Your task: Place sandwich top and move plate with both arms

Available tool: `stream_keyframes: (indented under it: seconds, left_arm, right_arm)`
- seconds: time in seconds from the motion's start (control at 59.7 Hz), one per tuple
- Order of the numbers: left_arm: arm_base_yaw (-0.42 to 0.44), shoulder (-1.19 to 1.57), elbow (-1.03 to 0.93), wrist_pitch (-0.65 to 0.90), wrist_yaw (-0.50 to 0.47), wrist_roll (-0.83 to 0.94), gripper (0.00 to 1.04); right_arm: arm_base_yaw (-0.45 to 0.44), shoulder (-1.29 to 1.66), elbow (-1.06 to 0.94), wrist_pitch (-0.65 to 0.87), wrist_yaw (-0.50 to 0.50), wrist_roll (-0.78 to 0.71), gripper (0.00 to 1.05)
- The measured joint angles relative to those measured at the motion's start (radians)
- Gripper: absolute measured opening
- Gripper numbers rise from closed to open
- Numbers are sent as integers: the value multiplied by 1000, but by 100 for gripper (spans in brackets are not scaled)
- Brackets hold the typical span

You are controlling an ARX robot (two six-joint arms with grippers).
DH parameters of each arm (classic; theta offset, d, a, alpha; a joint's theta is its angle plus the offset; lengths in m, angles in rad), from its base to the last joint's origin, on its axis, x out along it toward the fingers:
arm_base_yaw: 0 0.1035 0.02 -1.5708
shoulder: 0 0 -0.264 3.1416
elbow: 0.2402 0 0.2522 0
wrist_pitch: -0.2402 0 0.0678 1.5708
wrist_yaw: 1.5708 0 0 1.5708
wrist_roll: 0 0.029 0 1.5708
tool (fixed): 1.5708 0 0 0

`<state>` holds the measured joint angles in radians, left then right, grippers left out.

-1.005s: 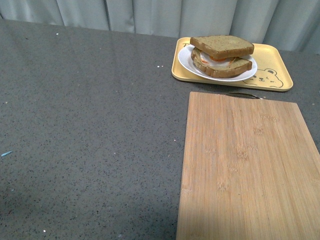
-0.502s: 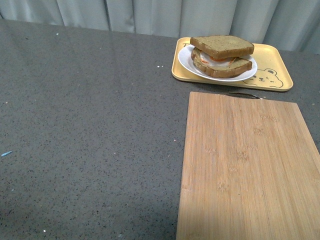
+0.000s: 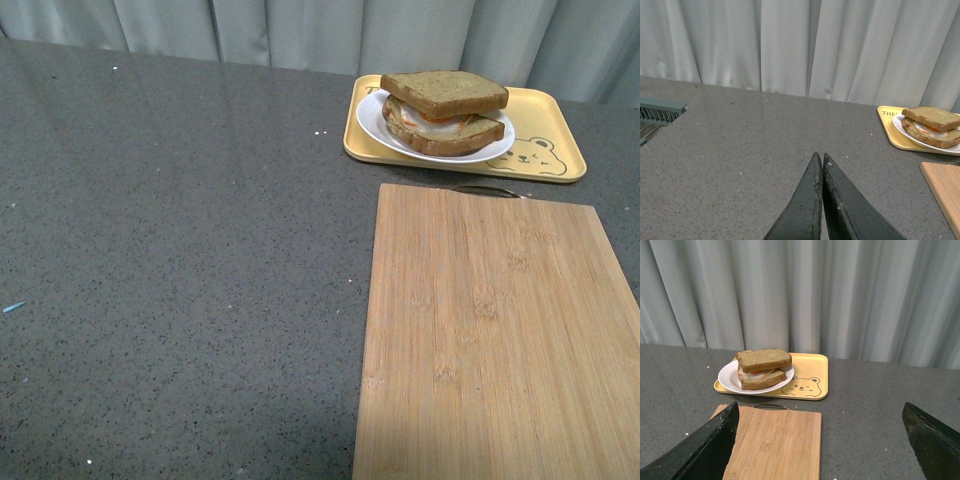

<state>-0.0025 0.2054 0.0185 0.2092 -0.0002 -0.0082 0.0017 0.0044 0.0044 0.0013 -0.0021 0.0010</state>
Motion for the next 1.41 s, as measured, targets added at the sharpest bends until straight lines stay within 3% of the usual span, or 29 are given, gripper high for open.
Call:
stream_keyframes:
  seconds: [0.151,0.268,0.519,1.088,1.407]
  left_arm:
    - [0,-33,0,-34,0,0,4]
    - [0,-170,0,-197,0,0,4]
    - [0,-200,0,-207,0,0,4]
    - [0,-201,0,-207,0,1,100]
    - [0,-201,0,-207,0,1,98]
  right_arm:
    - [0,0,0,0,0,0,95]
    - [0,0,0,0,0,0,95]
    - [0,0,0,0,0,0,95]
    - [0,0,0,0,0,0,95]
    - [0,0,0,0,0,0,95]
